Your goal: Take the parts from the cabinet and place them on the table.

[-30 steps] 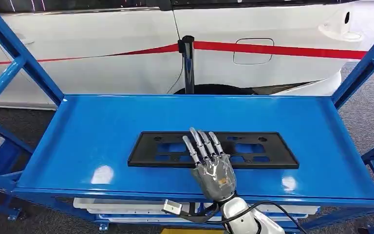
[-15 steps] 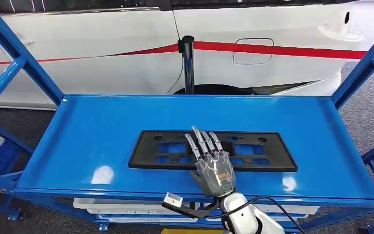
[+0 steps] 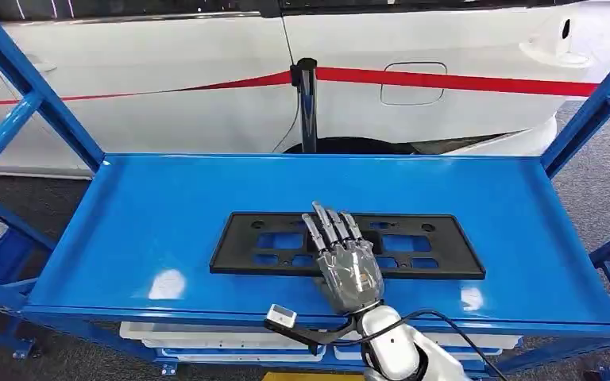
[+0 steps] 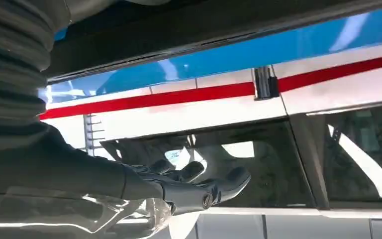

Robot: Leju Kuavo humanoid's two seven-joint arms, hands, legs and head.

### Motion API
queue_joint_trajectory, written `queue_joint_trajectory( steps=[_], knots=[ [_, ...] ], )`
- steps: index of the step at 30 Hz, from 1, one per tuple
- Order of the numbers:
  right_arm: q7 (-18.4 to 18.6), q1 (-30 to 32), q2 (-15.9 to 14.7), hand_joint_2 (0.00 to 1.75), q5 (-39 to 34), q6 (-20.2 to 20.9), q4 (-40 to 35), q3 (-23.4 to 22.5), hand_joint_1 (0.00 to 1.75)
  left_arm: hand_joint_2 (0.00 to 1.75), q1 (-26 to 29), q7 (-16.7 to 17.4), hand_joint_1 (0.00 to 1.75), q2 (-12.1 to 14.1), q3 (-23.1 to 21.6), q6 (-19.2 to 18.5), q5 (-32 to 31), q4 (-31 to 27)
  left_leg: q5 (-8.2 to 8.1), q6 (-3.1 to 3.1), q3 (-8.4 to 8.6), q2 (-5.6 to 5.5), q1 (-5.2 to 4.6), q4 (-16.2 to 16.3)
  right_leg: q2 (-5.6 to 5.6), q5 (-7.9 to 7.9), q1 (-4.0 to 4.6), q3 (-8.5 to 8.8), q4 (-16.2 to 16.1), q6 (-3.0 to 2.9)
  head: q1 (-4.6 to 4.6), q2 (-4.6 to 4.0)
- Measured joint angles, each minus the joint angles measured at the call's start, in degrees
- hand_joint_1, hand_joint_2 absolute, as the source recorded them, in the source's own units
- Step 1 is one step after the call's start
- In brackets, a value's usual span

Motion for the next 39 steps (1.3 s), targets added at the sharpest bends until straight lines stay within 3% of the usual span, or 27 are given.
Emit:
queue_joint_trajectory(
  steps=[7,16,17,26,39],
  knots=[
    [0.90,-1.35,-0.26,1.75,-0.02,4.00,0.92,0.28,0.00,0.00,0.35,-1.09,0.00,0.00,0.00,0.37,-0.72,0.09,0.00,0.00,0.01,0.00,0.00,0.00,0.01,0.00,0.00,0.00,0.00,0.00,0.00,0.00],
    [1.42,-1.37,-0.42,1.75,-0.70,4.52,3.04,0.90,0.00,0.00,-0.55,-4.22,0.00,-0.35,0.50,1.05,-0.63,0.07,0.00,0.00,-0.01,0.04,0.00,0.00,0.04,0.00,0.00,0.02,0.00,0.00,0.00,0.00],
    [1.49,-1.37,-0.42,1.75,-0.79,4.50,3.13,0.92,1.75,0.00,-0.55,-4.55,0.00,-0.44,0.55,1.14,-0.63,0.07,0.00,0.00,0.02,0.08,0.00,0.00,0.08,0.00,0.00,0.01,0.00,0.00,0.00,0.00],
    [1.77,-1.15,-0.70,1.75,-4.98,5.42,3.89,0.94,1.75,0.00,-0.48,-5.16,0.00,-0.74,1.44,1.27,-0.61,0.07,0.00,0.00,0.04,0.06,0.01,0.00,0.06,0.00,0.01,0.02,-0.01,0.00,0.00,0.00],
    [2.12,-1.19,-0.96,1.75,-4.74,4.98,3.89,0.94,1.75,0.00,-0.48,-6.38,0.00,-0.87,1.84,1.01,-0.48,0.07,0.00,-0.01,0.05,0.06,0.01,0.01,0.06,0.00,0.01,0.02,-0.01,0.00,0.00,0.00]
  ],
)
